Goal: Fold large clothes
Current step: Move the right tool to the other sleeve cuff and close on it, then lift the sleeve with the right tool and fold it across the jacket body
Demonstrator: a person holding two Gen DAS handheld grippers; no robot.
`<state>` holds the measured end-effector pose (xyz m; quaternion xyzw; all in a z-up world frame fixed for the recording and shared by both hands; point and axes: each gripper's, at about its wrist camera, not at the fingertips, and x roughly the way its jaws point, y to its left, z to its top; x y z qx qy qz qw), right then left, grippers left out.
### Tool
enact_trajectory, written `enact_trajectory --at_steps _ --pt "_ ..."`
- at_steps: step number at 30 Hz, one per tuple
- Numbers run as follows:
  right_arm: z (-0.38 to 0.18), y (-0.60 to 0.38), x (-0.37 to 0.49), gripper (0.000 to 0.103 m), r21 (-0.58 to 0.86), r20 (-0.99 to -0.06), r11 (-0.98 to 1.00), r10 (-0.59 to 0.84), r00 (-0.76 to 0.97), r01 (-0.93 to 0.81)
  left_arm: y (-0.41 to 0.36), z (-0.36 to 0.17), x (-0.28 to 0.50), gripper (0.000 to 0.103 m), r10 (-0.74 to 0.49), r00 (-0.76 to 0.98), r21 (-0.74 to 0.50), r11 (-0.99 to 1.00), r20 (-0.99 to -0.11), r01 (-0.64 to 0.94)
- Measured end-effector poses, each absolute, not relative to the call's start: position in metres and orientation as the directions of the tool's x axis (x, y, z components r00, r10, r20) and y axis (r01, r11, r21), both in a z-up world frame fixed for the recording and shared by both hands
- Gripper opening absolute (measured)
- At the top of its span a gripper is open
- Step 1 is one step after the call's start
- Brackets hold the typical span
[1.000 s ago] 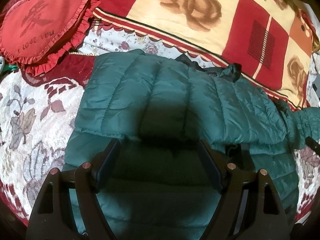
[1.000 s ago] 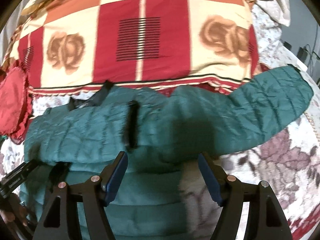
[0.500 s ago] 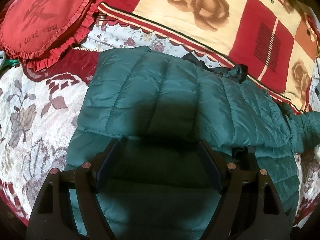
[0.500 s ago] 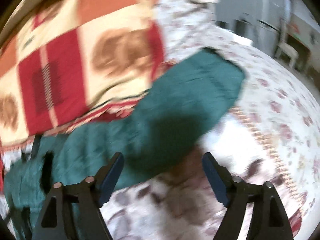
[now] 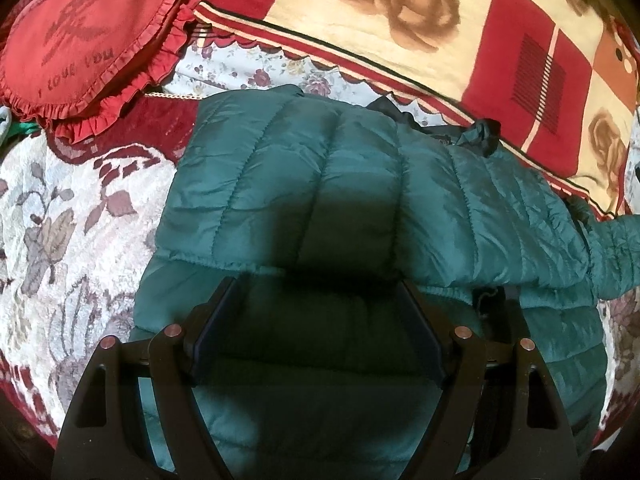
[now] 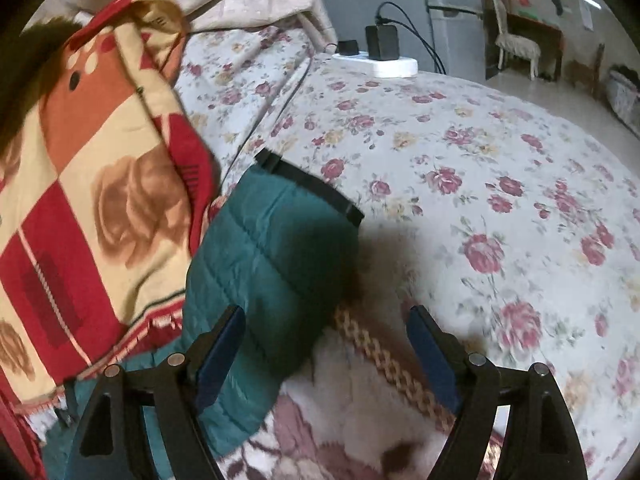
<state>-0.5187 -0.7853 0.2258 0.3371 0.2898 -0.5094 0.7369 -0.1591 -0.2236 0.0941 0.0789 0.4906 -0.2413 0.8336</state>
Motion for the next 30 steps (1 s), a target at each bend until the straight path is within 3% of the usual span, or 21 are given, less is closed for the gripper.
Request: enact_trajectory --at_steps 5,6,8,10,12,15,24,30 --pt "0.226 -0.797 -0.513 0.08 0.241 -0.752 0.251 -0.563 0.344 0.937 -0.223 0.094 -0.159 0.08 -0.319 0.405 -0.098 0.872 -0.857 0.479" --pt "0.226 -0.799 -0.509 0.076 0.233 -0.75 0.259 -0.566 0.343 0.937 -0.222 0.094 -0.159 0.08 -0.317 0.405 -0.096 0.873 -0.858 0.478" --pt "0.225 -0.802 -0.502 0.053 0.222 -0.758 0.275 -0.555 0.343 0.935 -0.222 0.093 -0.16 0.08 -0.313 0.406 -0.092 0.873 -0.859 0.479" --pt "0.224 -0.803 -0.5 0.047 0.209 -0.759 0.286 -0.556 0.339 0.935 -0.22 0.093 -0.16 0.08 -0.311 0.407 -0.089 0.873 -0.859 0.479" --pt "0.229 -0.798 -0.497 0.023 0.192 -0.745 0.313 -0.57 0.346 0.93 -0.22 0.092 -0.16 0.08 -0.312 0.407 -0.09 0.874 -0.858 0.478" --pt "0.246 -0.783 -0.497 0.013 0.224 -0.707 0.36 -0.58 0.405 0.906 -0.219 0.093 -0.159 0.08 -0.317 0.405 -0.099 0.875 -0.858 0.474" --pt "0.31 -0.679 -0.428 0.009 0.246 -0.598 0.691 -0.444 0.667 0.68 -0.212 0.098 -0.16 0.08 -0.348 0.397 -0.14 0.874 -0.849 0.465" --pt "0.297 -0.587 -0.345 0.008 0.232 -0.645 0.845 -0.236 0.726 0.481 -0.202 0.104 -0.158 0.08 -0.373 0.401 -0.177 0.878 -0.837 0.446"
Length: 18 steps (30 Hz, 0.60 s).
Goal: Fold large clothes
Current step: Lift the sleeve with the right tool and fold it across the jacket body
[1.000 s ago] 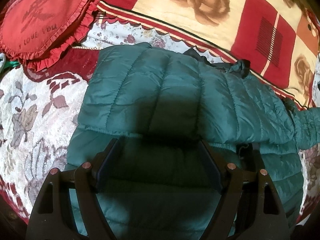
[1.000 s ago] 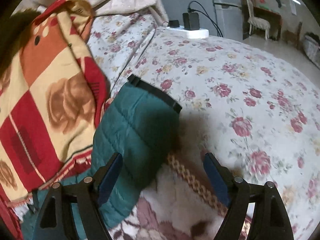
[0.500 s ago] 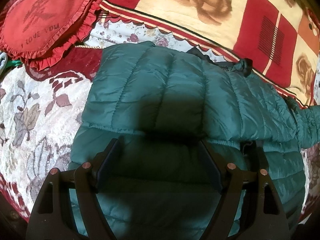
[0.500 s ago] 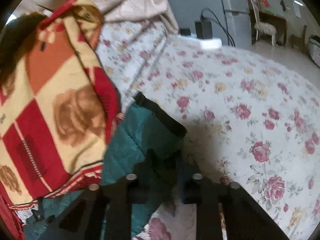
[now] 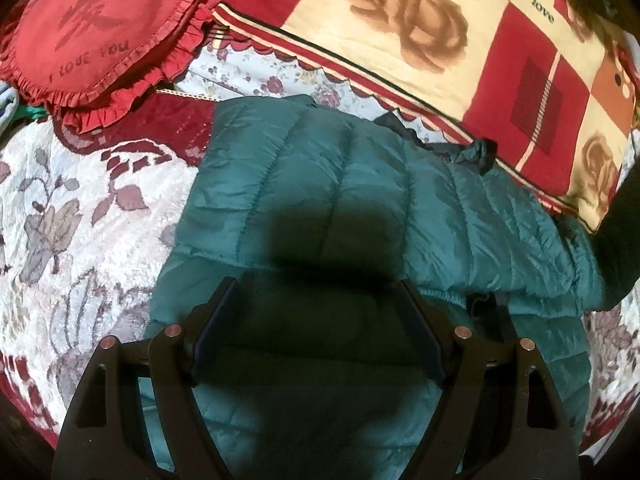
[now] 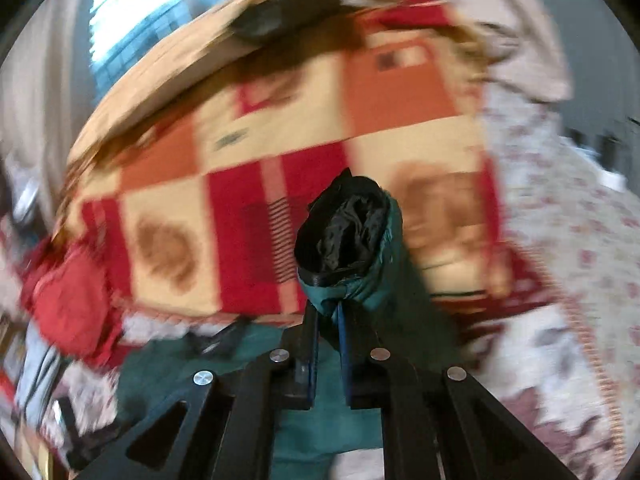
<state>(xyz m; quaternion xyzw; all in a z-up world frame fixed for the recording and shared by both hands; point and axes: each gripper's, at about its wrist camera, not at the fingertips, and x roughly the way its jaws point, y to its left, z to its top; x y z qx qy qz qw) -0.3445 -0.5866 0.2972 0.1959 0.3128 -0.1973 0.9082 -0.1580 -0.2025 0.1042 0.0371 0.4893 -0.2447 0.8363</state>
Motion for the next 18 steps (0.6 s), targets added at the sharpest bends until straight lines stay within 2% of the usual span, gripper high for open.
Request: enact_trajectory --at_steps 7,13,14,15,16,17,18 --pt "0.22 -0.492 -0.27 0.008 0.242 -0.738 0.911 -0.051 0.673 0.335 -0.193 0.106 -0.155 0.08 -0.386 0.395 -0.202 0.879 -0.834 0.432" --pt "0.152 -0.45 -0.244 0.01 0.274 -0.818 0.905 0.04 0.574 0.327 -0.192 0.112 -0.151 0.08 -0.418 0.379 -0.247 0.871 -0.826 0.424" --pt "0.148 -0.448 -0.243 0.019 0.288 -0.822 0.904 0.063 0.566 0.317 -0.193 0.114 -0.151 0.08 -0.426 0.374 -0.256 0.869 -0.824 0.424" --pt "0.146 -0.446 -0.246 0.047 0.314 -0.815 0.901 0.094 0.572 0.3 -0.195 0.116 -0.151 0.08 -0.435 0.37 -0.267 0.865 -0.821 0.425" --pt "0.148 -0.445 -0.25 0.063 0.343 -0.795 0.897 0.121 0.594 0.277 -0.197 0.119 -0.151 0.08 -0.447 0.365 -0.278 0.859 -0.817 0.429" --pt "0.154 -0.443 -0.256 0.089 0.349 -0.777 0.899 0.12 0.618 0.264 -0.199 0.122 -0.151 0.08 -0.457 0.361 -0.288 0.854 -0.813 0.434" --pt "0.16 -0.443 -0.262 0.091 0.344 -0.767 0.904 0.115 0.631 0.254 -0.203 0.125 -0.151 0.08 -0.471 0.357 -0.299 0.846 -0.807 0.441"
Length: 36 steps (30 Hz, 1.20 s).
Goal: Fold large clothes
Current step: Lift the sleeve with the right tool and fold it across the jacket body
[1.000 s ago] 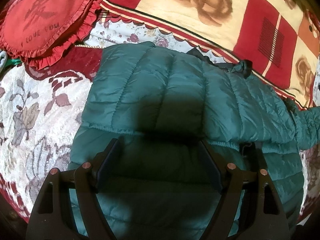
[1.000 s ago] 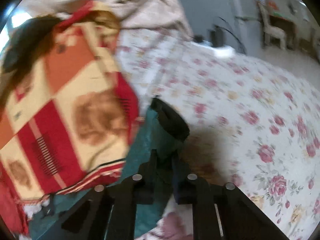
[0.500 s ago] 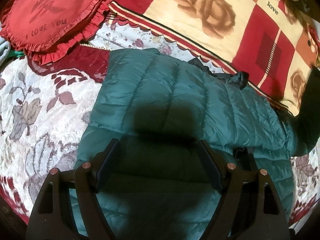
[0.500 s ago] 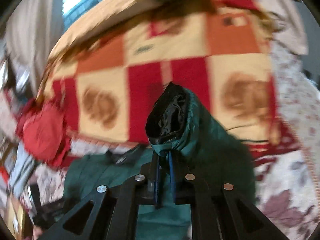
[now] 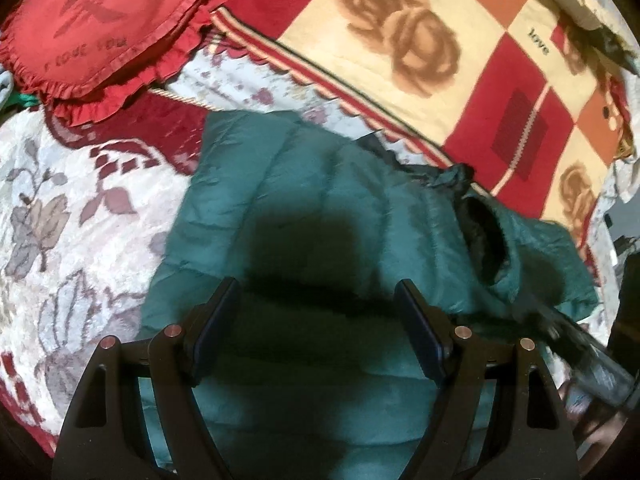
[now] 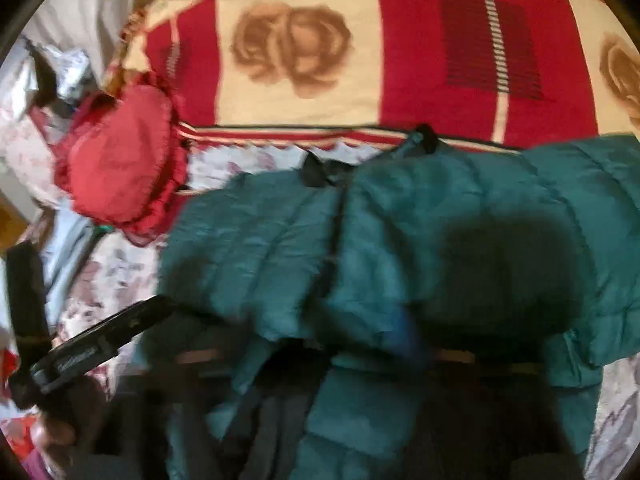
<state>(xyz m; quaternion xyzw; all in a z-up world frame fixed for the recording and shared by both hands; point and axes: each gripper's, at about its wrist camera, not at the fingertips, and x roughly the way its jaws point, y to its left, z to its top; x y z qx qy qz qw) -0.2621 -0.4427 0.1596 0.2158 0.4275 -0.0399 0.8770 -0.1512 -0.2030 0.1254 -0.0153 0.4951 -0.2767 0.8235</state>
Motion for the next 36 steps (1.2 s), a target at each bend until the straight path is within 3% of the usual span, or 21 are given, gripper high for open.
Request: enact_trajectory --at_steps 5,11,18,24,25,26,29,32,36 --pt "0.192 -0.447 -0.294 0.091 0.297 -0.754 0.929 0.087 0.652 0.22 -0.236 0.143 -0.158 0.08 -0.539 0.303 -0.364 0.8 -0.786 0.478" --pt "0.205 -0.485 -0.337 0.091 0.317 -0.748 0.896 0.034 0.663 0.312 -0.297 0.152 -0.172 0.08 -0.575 0.225 -0.389 0.744 -0.786 0.544" --pt "0.21 -0.515 -0.377 0.091 0.353 -0.738 0.86 0.014 0.674 0.368 -0.356 0.126 -0.177 0.08 -0.573 0.133 -0.435 0.734 -0.809 0.522" --pt "0.207 -0.522 -0.387 0.091 0.386 -0.733 0.844 0.035 0.68 0.373 -0.388 0.111 -0.182 0.079 -0.556 0.147 -0.397 0.731 -0.818 0.555" --pt "0.206 -0.522 -0.387 0.091 0.385 -0.733 0.844 0.034 0.68 0.373 -0.39 0.109 -0.182 0.077 -0.557 0.148 -0.397 0.73 -0.817 0.556" --pt "0.206 -0.522 -0.387 0.091 0.382 -0.733 0.845 0.031 0.68 0.373 -0.392 0.108 -0.182 0.058 -0.567 0.148 -0.404 0.724 -0.811 0.559" --pt "0.205 -0.52 -0.387 0.091 0.373 -0.738 0.847 0.023 0.675 0.379 -0.394 0.107 -0.182 0.022 -0.575 0.123 -0.411 0.702 -0.809 0.582" --pt "0.205 -0.518 -0.386 0.091 0.37 -0.741 0.848 0.023 0.671 0.38 -0.385 0.118 -0.183 0.01 -0.601 0.135 -0.411 0.677 -0.788 0.611" --pt "0.211 -0.513 -0.386 0.091 0.364 -0.728 0.855 0.013 0.685 0.37 -0.35 0.151 -0.172 0.009 -0.646 0.185 -0.42 0.661 -0.741 0.622"
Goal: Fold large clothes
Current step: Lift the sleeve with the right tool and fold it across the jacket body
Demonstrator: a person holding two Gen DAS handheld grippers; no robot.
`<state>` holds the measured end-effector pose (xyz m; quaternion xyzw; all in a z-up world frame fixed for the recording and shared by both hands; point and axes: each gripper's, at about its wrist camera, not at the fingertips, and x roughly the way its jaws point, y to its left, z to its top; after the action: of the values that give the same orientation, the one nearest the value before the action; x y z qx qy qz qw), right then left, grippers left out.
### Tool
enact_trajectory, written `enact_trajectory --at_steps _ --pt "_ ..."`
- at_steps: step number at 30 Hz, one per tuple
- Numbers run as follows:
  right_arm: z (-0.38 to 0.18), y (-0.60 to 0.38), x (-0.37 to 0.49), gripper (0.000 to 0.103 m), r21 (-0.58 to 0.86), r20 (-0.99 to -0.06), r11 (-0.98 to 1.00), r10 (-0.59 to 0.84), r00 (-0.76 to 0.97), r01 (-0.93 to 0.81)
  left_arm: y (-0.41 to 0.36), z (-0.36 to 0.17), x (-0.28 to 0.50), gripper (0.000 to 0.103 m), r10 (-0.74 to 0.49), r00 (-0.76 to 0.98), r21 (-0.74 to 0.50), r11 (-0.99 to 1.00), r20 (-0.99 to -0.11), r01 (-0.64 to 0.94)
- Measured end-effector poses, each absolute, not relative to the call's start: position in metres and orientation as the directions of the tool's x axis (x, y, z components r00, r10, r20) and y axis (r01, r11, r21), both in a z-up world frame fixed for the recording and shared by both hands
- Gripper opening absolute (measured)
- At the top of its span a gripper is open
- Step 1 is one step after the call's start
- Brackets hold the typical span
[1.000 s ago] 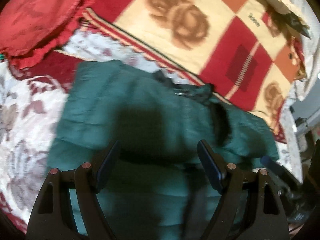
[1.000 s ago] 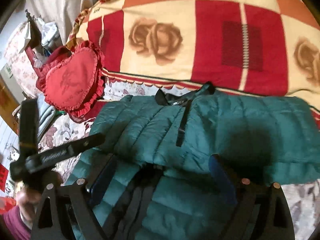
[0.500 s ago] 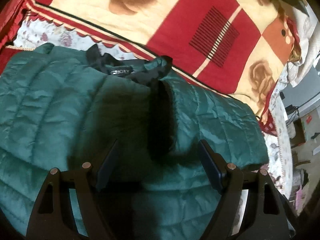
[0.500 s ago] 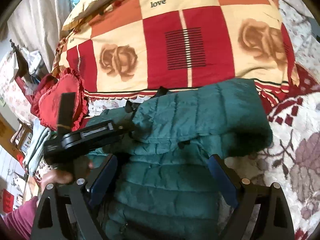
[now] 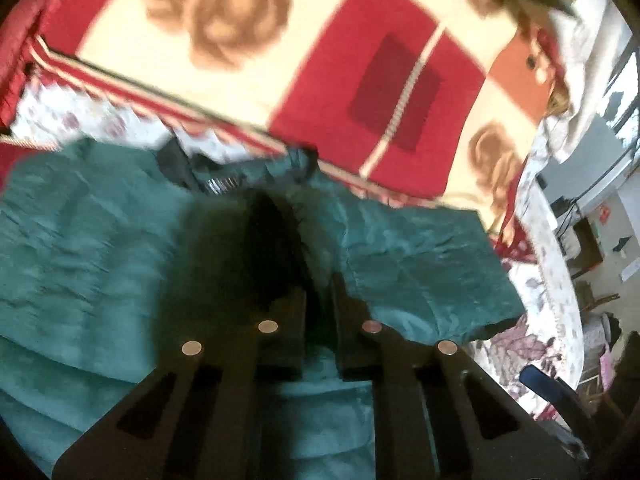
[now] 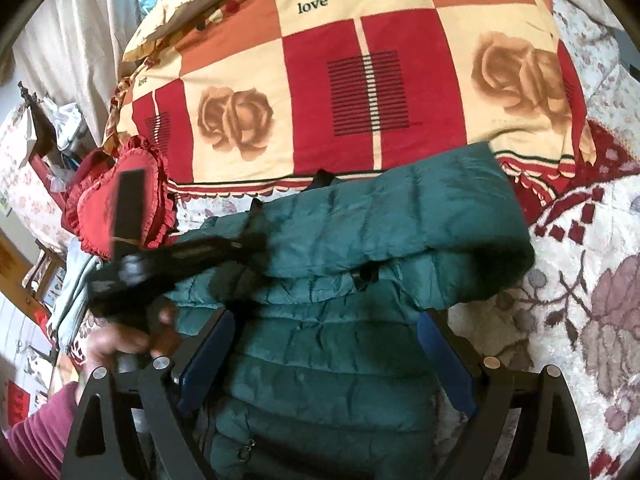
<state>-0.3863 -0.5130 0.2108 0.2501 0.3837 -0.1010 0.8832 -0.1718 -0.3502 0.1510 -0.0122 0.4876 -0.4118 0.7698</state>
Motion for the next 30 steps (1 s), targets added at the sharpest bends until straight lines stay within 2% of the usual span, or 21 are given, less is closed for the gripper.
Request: enact_trajectory --at_steps 4,8,14,18,19,21,27,29,30 --pt "0.215 -0.513 -0.383 0.091 0.358 -0.723 0.852 -0.005 0.69 0.382 -0.3 0.178 -0.148 0.009 -0.653 0.265 -0.404 0.686 -0.71 0.605" --pt "0.213 -0.516 -0.377 0.091 0.371 -0.729 0.833 -0.014 0.685 0.411 -0.25 0.19 -0.122 0.009 -0.609 0.352 -0.345 0.737 -0.71 0.581" --pt "0.2 -0.525 -0.359 0.091 0.367 -0.757 0.791 -0.052 0.652 0.489 -0.185 0.161 -0.082 0.009 -0.515 0.374 -0.328 0.825 -0.771 0.461" --pt "0.195 -0.523 -0.333 0.09 0.346 -0.767 0.797 -0.063 0.638 0.494 -0.181 0.133 -0.08 0.009 -0.472 0.362 -0.296 0.846 -0.804 0.444" --pt "0.193 -0.518 -0.321 0.088 0.327 -0.774 0.813 -0.063 0.63 0.482 -0.183 0.128 -0.082 0.01 -0.459 0.369 -0.277 0.849 -0.808 0.449" --pt "0.186 -0.51 -0.303 0.075 0.296 -0.791 0.828 -0.067 0.608 0.476 -0.189 0.121 -0.088 0.01 -0.437 0.382 -0.239 0.853 -0.814 0.465" --pt "0.136 -0.488 -0.258 0.073 0.161 -0.865 0.889 -0.083 0.495 0.43 -0.194 0.106 -0.093 0.011 -0.427 0.369 -0.234 0.854 -0.826 0.465" --pt "0.115 -0.487 -0.256 0.074 0.137 -0.883 0.892 -0.087 0.461 0.43 -0.191 0.103 -0.09 0.021 -0.444 0.353 -0.267 0.853 -0.824 0.449" --pt "0.112 -0.484 -0.258 0.074 0.115 -0.88 0.9 -0.105 0.464 0.42 -0.188 0.102 -0.088 0.022 -0.455 0.341 -0.288 0.85 -0.823 0.44"
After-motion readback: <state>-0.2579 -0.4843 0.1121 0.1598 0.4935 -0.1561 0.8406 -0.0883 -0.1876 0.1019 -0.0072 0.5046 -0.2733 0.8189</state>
